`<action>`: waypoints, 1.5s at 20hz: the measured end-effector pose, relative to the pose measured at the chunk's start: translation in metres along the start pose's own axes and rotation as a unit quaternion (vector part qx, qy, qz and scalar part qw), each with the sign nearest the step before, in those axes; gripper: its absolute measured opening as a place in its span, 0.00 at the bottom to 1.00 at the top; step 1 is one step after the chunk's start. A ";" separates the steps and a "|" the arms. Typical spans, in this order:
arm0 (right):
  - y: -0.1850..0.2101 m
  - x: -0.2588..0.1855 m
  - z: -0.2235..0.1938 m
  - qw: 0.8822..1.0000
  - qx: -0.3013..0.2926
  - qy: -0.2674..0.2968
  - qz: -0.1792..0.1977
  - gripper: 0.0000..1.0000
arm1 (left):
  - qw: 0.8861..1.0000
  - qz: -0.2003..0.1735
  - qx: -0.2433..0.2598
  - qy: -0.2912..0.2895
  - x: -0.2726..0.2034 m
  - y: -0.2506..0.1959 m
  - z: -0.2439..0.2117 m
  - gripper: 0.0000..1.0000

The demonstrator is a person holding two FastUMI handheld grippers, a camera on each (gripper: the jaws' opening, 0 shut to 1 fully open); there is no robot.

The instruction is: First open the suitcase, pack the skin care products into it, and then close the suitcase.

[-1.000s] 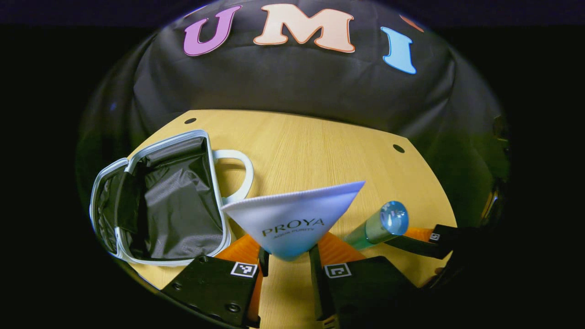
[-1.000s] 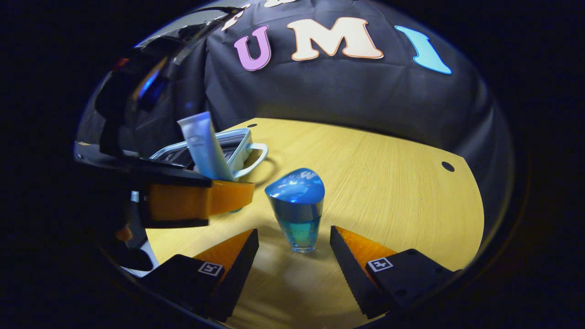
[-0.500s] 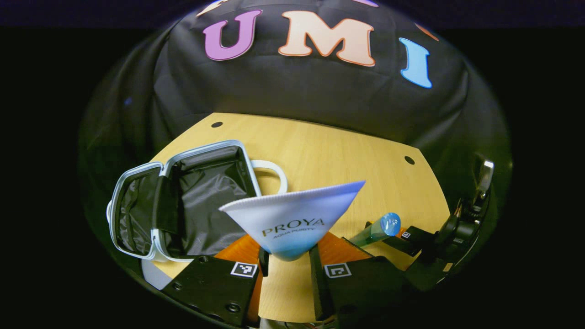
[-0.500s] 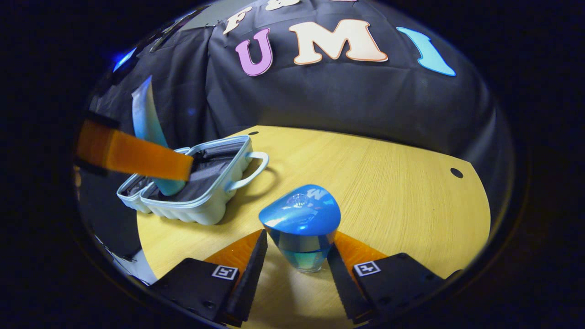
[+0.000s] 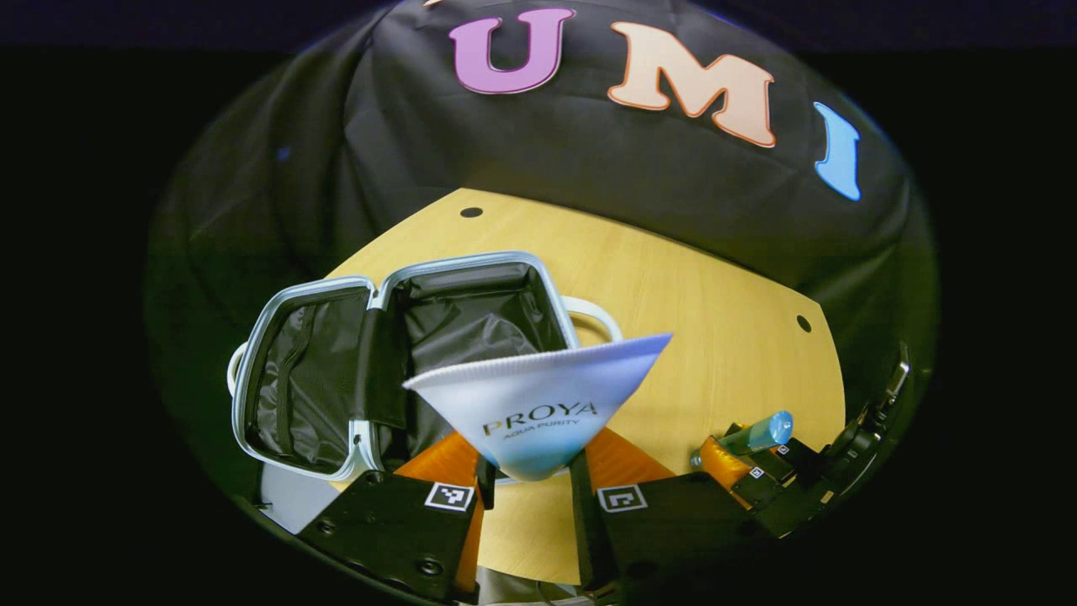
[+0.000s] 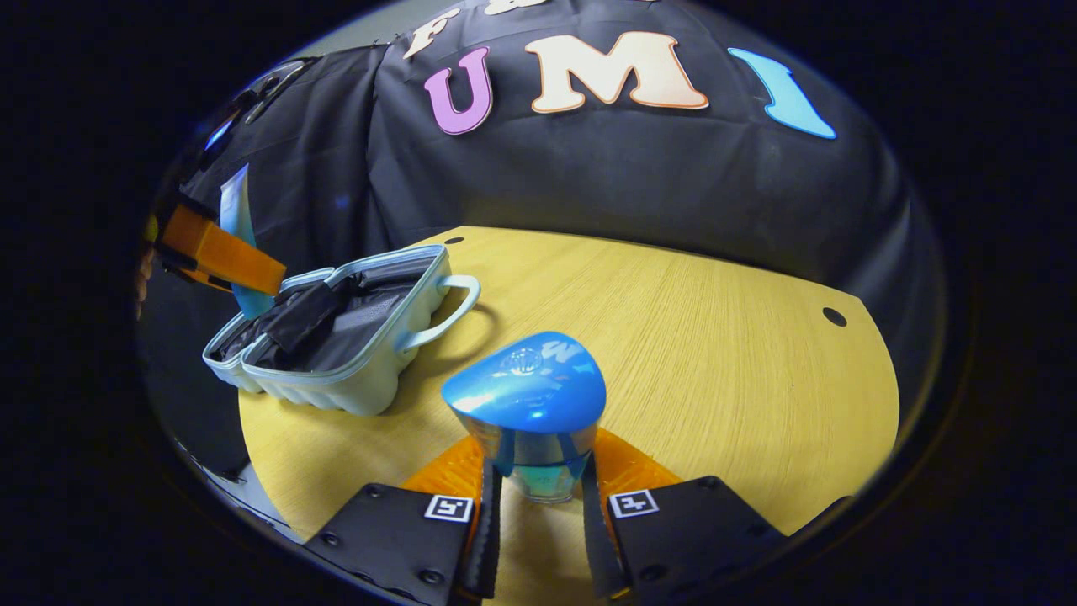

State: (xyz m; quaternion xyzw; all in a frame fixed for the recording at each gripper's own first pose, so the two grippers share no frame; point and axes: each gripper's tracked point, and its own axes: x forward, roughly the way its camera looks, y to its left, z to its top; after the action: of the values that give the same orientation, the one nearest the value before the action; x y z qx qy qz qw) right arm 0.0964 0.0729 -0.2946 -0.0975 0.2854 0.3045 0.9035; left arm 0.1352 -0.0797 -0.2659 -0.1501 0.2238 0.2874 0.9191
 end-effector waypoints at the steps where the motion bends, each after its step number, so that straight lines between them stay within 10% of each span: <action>1: 0.000 0.001 0.000 1.000 0.001 0.002 0.000 0.40 | 1.000 0.001 -0.007 0.006 0.005 0.006 0.001 0.39; 18: 0.020 -0.030 0.027 0.990 0.071 0.036 -0.115 0.37 | 0.963 -0.035 -0.051 0.262 0.085 0.080 -0.083 0.42; 25: 0.073 -0.024 0.069 0.993 0.062 0.036 -0.092 0.36 | 0.956 -0.044 -0.053 0.284 0.086 0.082 -0.090 0.36; 30: 0.126 -0.002 0.099 0.999 0.008 0.039 -0.038 0.36 | 0.953 -0.074 -0.067 0.285 0.077 0.069 -0.085 0.55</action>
State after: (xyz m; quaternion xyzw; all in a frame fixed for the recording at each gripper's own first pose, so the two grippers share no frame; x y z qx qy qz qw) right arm 0.0637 0.2066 -0.2125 -0.1130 0.3185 0.2638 0.9034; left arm 0.1235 -0.0242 -0.3870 -0.3032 0.4451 0.1782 0.8235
